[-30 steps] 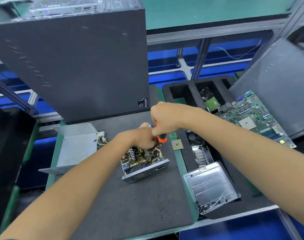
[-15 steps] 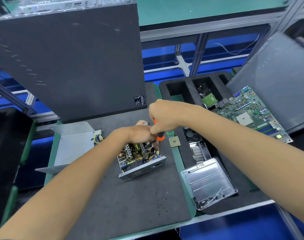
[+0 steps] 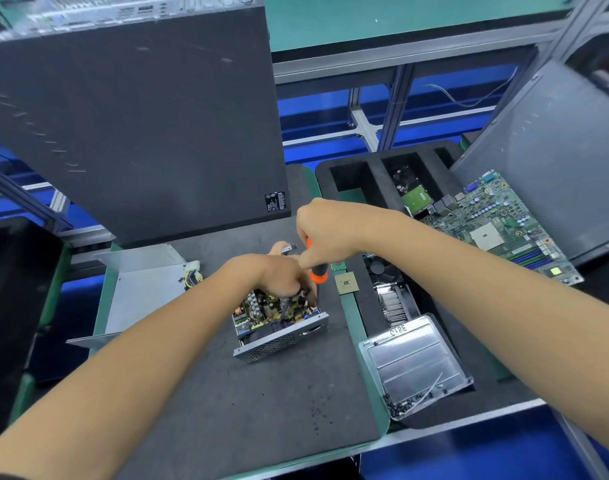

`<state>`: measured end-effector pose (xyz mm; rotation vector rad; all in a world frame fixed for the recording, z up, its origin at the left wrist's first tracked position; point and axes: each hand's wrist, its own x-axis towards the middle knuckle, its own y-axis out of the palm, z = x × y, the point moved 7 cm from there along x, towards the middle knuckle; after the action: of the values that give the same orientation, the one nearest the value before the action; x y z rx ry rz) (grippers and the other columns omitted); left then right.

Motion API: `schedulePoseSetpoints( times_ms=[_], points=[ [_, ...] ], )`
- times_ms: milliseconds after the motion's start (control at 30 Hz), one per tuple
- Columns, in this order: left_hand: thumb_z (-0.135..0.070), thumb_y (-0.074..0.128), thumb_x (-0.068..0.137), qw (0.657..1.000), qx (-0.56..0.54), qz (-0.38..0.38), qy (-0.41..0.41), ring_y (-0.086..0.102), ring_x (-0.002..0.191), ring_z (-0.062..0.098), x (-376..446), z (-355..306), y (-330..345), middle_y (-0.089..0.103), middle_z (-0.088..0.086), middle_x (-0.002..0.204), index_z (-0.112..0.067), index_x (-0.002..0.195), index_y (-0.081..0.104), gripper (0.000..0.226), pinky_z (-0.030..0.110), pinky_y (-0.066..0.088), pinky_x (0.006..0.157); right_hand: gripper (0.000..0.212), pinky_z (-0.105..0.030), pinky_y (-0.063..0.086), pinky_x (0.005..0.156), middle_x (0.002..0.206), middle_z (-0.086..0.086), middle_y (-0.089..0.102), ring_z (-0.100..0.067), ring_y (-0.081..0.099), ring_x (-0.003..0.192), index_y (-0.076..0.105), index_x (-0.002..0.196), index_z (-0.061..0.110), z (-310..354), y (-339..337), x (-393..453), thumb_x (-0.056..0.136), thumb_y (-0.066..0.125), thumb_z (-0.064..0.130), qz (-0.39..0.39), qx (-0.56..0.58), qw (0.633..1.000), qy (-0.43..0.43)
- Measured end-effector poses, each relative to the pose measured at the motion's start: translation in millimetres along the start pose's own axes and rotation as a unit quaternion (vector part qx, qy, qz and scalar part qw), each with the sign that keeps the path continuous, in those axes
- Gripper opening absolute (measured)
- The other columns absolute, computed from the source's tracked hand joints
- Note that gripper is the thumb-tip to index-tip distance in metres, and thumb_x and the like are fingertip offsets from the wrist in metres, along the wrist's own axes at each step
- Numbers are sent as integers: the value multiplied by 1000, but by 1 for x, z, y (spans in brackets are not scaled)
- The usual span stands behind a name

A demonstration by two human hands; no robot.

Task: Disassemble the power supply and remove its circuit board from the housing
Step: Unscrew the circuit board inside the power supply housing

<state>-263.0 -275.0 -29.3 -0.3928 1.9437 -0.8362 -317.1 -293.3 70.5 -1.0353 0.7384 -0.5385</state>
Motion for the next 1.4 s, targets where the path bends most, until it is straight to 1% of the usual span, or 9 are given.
schedulePoseSetpoints(
  times_ms=[67, 167, 333, 500, 600, 767, 1000, 1267, 1400],
  points=[
    [4, 27, 72, 998, 44, 48, 0, 14, 110, 13, -1, 3, 8, 53, -1, 124, -39, 114, 63, 70, 41, 2, 111, 42, -25, 23, 42, 43, -3, 34, -21, 28, 46, 35, 48, 11, 0, 2, -1, 75, 66, 22, 0, -3, 1000, -2],
    [2, 28, 71, 995, 84, 53, 11, 17, 123, 26, 2, 7, 10, 53, -4, 126, -45, 113, 61, 72, 43, -13, 111, 43, -26, 21, 44, 43, -2, 29, -22, 25, 49, 33, 48, 11, 0, 3, 0, 75, 65, 22, 0, -1, 1000, -3],
    [1, 28, 72, 997, 62, 38, 0, 13, 109, 25, 3, 10, 9, 49, -2, 120, -42, 109, 65, 68, 42, 6, 112, 43, -26, 23, 43, 44, -2, 34, -21, 26, 45, 37, 49, 12, -3, 0, 1, 76, 67, 26, -9, 5, 1000, -1],
    [0, 30, 75, 998, 54, 21, -10, 11, 95, 18, 2, 8, 8, 46, -1, 106, -37, 107, 67, 61, 39, 9, 106, 40, -25, 24, 43, 45, -3, 38, -20, 29, 46, 41, 48, 12, -4, 2, 1, 76, 66, 26, -6, 11, 1000, -1],
    [-2, 31, 76, 998, 63, 13, -14, 14, 109, 25, 4, 11, 8, 46, -3, 109, -36, 106, 66, 58, 41, 16, 106, 39, -24, 21, 42, 44, -2, 34, -20, 25, 45, 39, 48, 12, -4, 7, 1, 74, 66, 24, 0, 3, 1000, 1],
    [1, 30, 73, 998, 50, 23, -4, 15, 100, 26, 8, 11, 9, 47, -4, 105, -35, 104, 68, 60, 42, 7, 107, 43, -25, 18, 42, 44, -2, 27, -21, 21, 46, 34, 49, 12, -5, 3, -1, 75, 66, 25, -6, 0, 1000, -5],
    [0, 31, 69, 997, 73, 21, -4, 21, 109, 31, 13, 15, 13, 53, 2, 113, -33, 99, 67, 58, 47, 4, 112, 45, -27, 18, 44, 45, -2, 23, -20, 20, 48, 30, 48, 12, -5, 2, -3, 75, 65, 23, 0, -6, 1000, -8],
    [-3, 32, 71, 998, 66, 20, -4, 19, 108, 34, 14, 18, 14, 41, -11, 86, -35, 98, 66, 54, 47, 10, 105, 43, -25, 19, 43, 44, -2, 27, -20, 21, 46, 33, 48, 12, -5, 3, -1, 73, 66, 23, -4, -7, 1000, -6],
    [-3, 32, 73, 999, 49, 14, -2, 15, 96, 25, 13, 16, 14, 45, -4, 97, -34, 98, 67, 53, 41, 11, 96, 41, -25, 19, 43, 44, -2, 28, -21, 22, 47, 35, 49, 12, -4, 4, -1, 73, 66, 24, -4, -1, 1000, -2]
  ],
)
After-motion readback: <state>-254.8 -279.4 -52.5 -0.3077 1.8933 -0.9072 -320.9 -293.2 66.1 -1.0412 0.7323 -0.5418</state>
